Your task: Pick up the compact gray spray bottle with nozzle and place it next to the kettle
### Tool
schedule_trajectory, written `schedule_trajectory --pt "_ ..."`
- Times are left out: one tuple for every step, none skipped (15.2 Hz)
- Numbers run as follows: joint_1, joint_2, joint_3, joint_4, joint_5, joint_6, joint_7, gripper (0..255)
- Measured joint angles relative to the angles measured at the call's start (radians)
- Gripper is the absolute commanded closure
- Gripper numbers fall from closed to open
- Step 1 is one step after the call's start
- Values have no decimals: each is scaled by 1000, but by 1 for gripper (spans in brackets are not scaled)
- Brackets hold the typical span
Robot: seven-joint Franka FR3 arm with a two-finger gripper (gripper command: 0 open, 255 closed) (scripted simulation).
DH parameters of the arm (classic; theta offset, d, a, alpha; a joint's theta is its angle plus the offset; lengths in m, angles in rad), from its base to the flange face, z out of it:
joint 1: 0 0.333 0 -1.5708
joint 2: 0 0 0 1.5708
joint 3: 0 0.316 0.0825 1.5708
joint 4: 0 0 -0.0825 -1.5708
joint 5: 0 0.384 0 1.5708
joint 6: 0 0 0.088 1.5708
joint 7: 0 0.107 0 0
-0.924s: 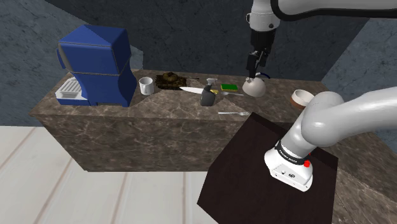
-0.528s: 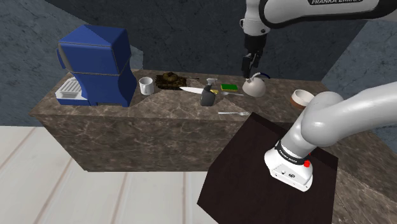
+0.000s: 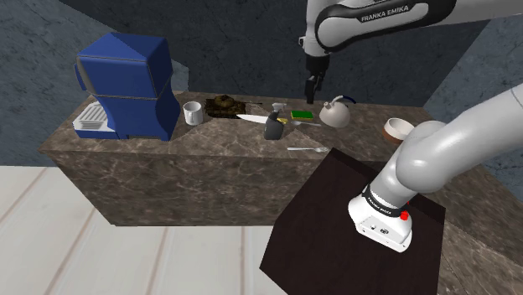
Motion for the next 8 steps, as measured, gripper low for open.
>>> schedule_trajectory --pt "-2 32 -13 9 -4 28 -24 0" --pt "-5 71 -28 26 -8 56 -52 0" --pt "-3 102 -35 36 -6 81 -70 0" --pt "-4 143 -46 48 -6 114 -92 0" --pt "-8 181 -60 68 -6 138 -122 0" --pt "-6 212 -65 77 -2 163 -140 0" --pt "-9 254 -76 102 3 185 -169 0" --pt "-11 287 -84 127 9 198 -197 0"
